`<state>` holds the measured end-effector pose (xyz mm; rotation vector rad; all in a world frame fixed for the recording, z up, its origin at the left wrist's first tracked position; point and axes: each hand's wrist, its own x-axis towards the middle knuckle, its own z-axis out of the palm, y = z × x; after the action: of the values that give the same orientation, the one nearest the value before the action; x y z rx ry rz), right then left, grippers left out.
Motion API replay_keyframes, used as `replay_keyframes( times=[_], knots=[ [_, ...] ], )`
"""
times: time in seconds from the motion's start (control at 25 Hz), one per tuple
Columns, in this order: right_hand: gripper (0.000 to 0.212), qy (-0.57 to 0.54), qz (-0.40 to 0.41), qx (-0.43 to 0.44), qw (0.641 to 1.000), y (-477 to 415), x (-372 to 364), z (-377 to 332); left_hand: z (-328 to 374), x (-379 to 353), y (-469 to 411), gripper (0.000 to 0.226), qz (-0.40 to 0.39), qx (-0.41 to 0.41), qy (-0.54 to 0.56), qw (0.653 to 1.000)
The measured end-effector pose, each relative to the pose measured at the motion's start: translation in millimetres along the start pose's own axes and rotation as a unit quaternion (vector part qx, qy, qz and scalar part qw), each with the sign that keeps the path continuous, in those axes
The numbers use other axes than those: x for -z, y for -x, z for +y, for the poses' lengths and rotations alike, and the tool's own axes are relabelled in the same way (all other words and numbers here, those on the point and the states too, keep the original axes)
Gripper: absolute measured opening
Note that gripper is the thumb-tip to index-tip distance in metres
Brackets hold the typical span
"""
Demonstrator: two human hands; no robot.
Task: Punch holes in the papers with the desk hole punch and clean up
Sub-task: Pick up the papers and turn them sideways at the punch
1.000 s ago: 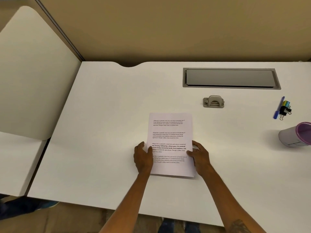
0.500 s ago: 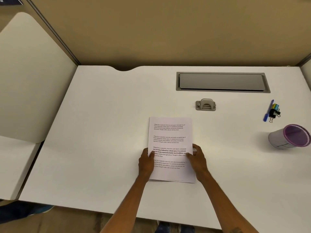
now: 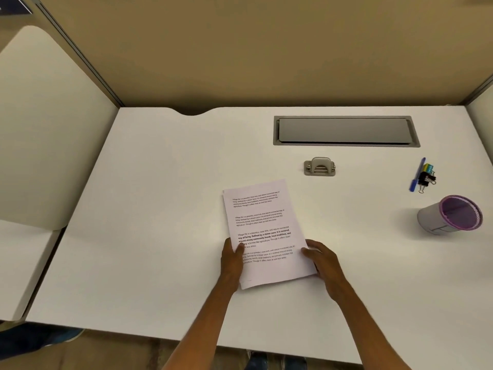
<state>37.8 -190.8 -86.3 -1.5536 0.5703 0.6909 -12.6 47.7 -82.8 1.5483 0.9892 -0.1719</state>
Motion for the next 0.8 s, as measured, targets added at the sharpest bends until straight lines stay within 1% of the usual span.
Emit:
replay_keyframes(
  times=[0.04, 0.12, 0.16, 0.2, 0.28, 0.36, 0.44, 0.52, 0.56, 0.68, 0.72, 0.8],
  knots=[
    [0.031, -0.099, 0.005, -0.028, 0.995, 2.6, 2.8, 7.9, 0.2, -3.6, 1.6, 0.033, 0.011, 0.005, 0.016, 1.0],
    [0.026, -0.282, 0.0, -0.06, 0.957, 12.5, -0.7, 22.4, 1.3, -13.6, 5.6, 0.034, 0.032, 0.024, 0.061, 0.997],
    [0.024, -0.332, -0.002, -0.062, 0.941, 18.6, -7.3, 29.1, 1.8, -19.2, 8.7, 0.035, 0.039, 0.034, 0.085, 0.995],
    [0.025, -0.354, -0.005, -0.063, 0.933, 24.5, -16.5, 34.1, 1.9, -25.3, 12.5, 0.036, 0.045, 0.042, 0.105, 0.993],
    [0.031, -0.348, -0.007, -0.06, 0.936, 34.3, -37.4, 39.2, -0.2, -38.4, 22.0, 0.036, 0.058, 0.051, 0.129, 0.989],
    [0.037, -0.322, 0.019, -0.053, 0.945, 37.0, -51.7, 38.3, -5.6, -48.3, 31.6, 0.035, 0.059, 0.054, 0.152, 0.985],
    [0.038, -0.287, 0.062, -0.05, 0.955, 33.3, -49.6, 33.7, -9.7, -49.8, 36.8, 0.029, 0.047, 0.063, 0.174, 0.982],
    [0.037, -0.24, 0.06, -0.049, 0.968, 26.4, -34.7, 29.8, -9.1, -42.8, 32.8, 0.025, 0.03, 0.077, 0.204, 0.976],
    [0.036, -0.209, 0.044, -0.046, 0.976, 23.2, -24.1, 27.4, -7.6, -37.1, 28.0, 0.027, 0.024, 0.084, 0.228, 0.97],
    [0.038, -0.135, 0.005, -0.033, 0.99, 11.5, 12.3, 18.1, 5.3, -11.2, 8.8, 0.045, 0.019, 0.092, 0.317, 0.944],
    [0.04, -0.118, 0.0, -0.028, 0.993, 6.4, 24.8, 13.8, 11.0, -0.9, 0.2, 0.051, 0.02, 0.098, 0.332, 0.938],
    [0.043, -0.088, -0.017, -0.02, 0.996, -4.4, 48.3, 3.0, 21.6, 18.1, -18.3, 0.062, 0.001, 0.106, 0.315, 0.943]
  ],
)
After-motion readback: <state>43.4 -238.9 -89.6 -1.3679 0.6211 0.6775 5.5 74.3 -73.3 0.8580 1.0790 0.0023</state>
